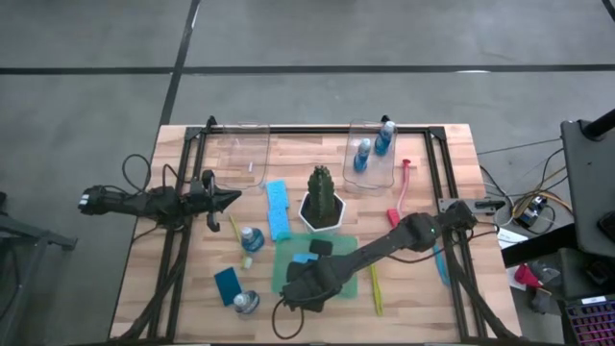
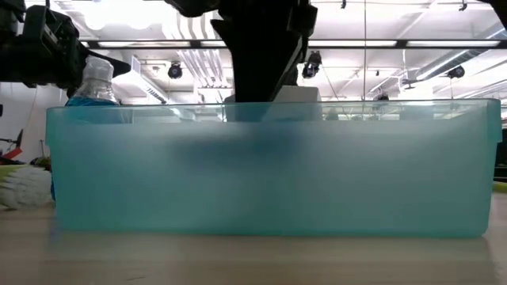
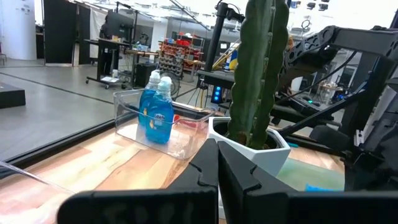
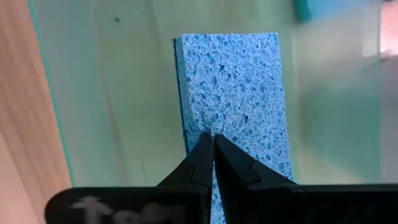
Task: Pick & Place Kitchen Sink Supplies
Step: Put the sponge into the green bin
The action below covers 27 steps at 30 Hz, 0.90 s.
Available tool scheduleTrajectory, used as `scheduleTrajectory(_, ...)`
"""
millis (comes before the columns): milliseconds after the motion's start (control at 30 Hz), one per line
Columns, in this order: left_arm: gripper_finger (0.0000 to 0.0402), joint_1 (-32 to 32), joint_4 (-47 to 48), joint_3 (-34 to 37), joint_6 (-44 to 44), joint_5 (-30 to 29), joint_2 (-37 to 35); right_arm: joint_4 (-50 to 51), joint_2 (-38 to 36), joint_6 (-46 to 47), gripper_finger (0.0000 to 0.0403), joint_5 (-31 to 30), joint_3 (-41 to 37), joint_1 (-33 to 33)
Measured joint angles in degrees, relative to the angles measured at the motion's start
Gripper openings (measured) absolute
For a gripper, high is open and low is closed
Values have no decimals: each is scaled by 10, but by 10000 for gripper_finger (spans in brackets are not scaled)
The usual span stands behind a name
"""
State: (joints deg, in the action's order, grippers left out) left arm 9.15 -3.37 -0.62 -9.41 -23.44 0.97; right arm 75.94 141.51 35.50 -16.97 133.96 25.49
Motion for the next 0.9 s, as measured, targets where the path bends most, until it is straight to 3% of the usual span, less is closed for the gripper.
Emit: scheduleTrajectory(900, 0, 0, 0, 0, 0, 0, 0, -46, 0, 3, 9, 25, -44, 0)
